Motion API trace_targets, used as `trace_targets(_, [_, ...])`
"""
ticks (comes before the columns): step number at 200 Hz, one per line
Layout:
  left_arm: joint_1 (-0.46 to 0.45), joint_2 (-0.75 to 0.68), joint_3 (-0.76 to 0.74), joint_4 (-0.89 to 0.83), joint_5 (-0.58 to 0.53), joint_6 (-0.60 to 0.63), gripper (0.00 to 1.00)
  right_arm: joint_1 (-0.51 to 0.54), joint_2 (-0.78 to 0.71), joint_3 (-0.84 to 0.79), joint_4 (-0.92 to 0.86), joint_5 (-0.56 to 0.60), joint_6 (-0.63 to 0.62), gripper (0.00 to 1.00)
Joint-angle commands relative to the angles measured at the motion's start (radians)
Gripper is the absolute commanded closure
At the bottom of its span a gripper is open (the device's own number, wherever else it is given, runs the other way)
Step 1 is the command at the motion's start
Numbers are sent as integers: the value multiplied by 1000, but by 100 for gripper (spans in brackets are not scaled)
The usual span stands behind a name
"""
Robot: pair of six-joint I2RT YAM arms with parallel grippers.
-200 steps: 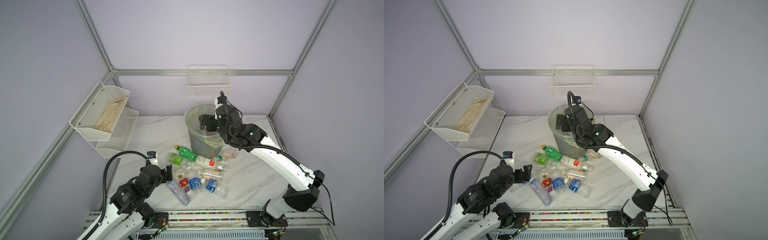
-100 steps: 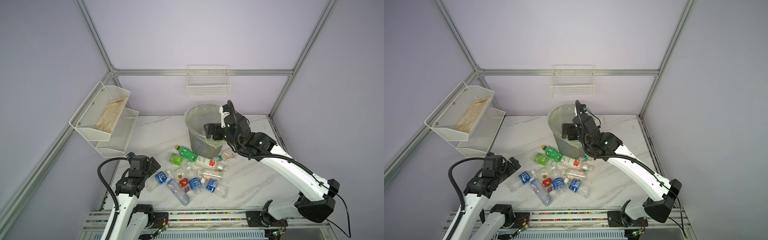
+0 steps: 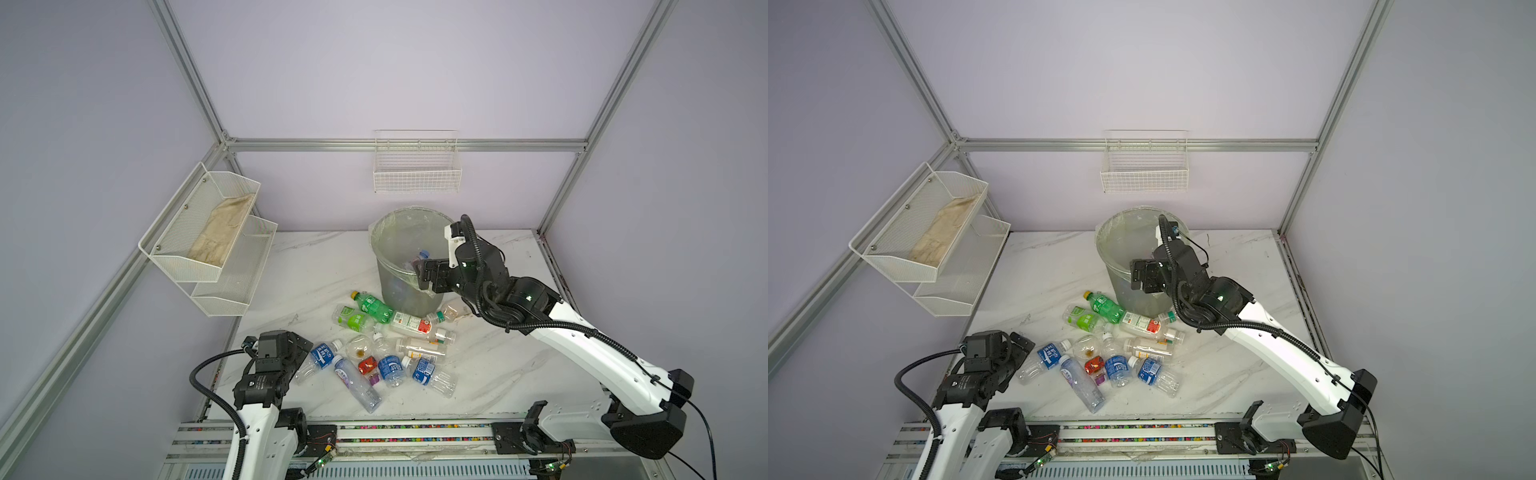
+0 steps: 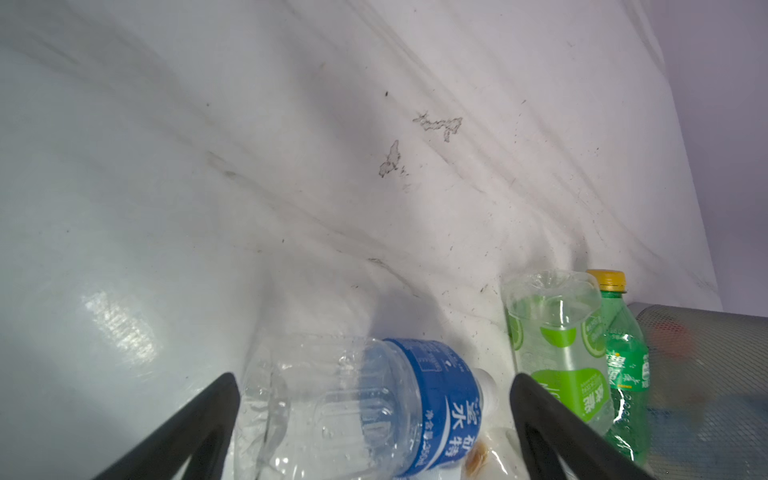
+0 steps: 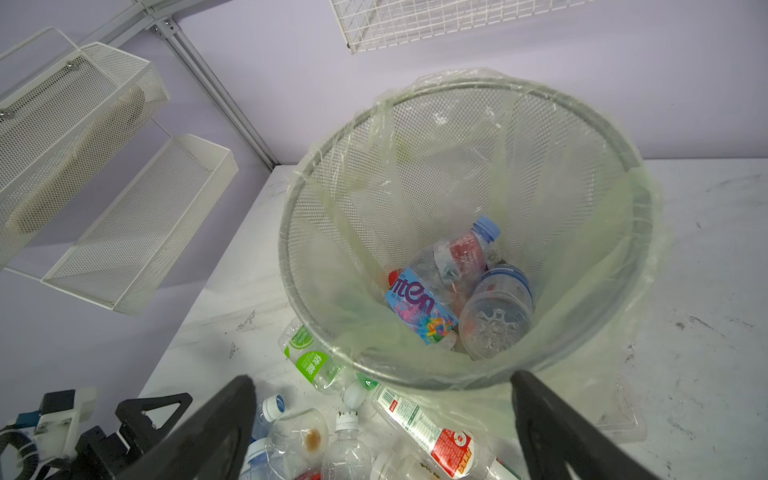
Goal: Throw the plastic bottles in the bin
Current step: 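Hold the right gripper above the bin while the left gripper lowers onto the blue-label bottle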
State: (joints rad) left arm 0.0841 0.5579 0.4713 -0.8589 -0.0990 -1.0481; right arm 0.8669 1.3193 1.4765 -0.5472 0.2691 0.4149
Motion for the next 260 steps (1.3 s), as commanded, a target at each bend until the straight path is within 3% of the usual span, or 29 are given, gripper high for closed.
trace_targets(1, [6,-16,-72,12,62,-90,0,1,-17,-10,28,1,13,3])
trace_targets(48, [-10,-1,-140,133,182,-132,0,1,-5,-13,45,3,25,2])
trace_targets(75, [-112,25,-146,236,157,-183,0,1,6,-22,68,-11,40,2])
trace_targets(100, [-202,119,-113,315,125,-201,0,0,17,-15,67,-14,48,2])
trace_targets(132, [-234,264,-82,455,164,-177,0,-1,17,-12,64,-12,54,3])
trace_targets(163, [-236,307,-8,426,186,-92,0,0,10,-17,46,1,62,2])
trace_targets(195, [-230,250,18,296,71,-31,0,0,0,-29,47,16,56,2])
trace_targets(260, [-228,211,102,216,42,71,0,0,-4,-32,46,14,46,2])
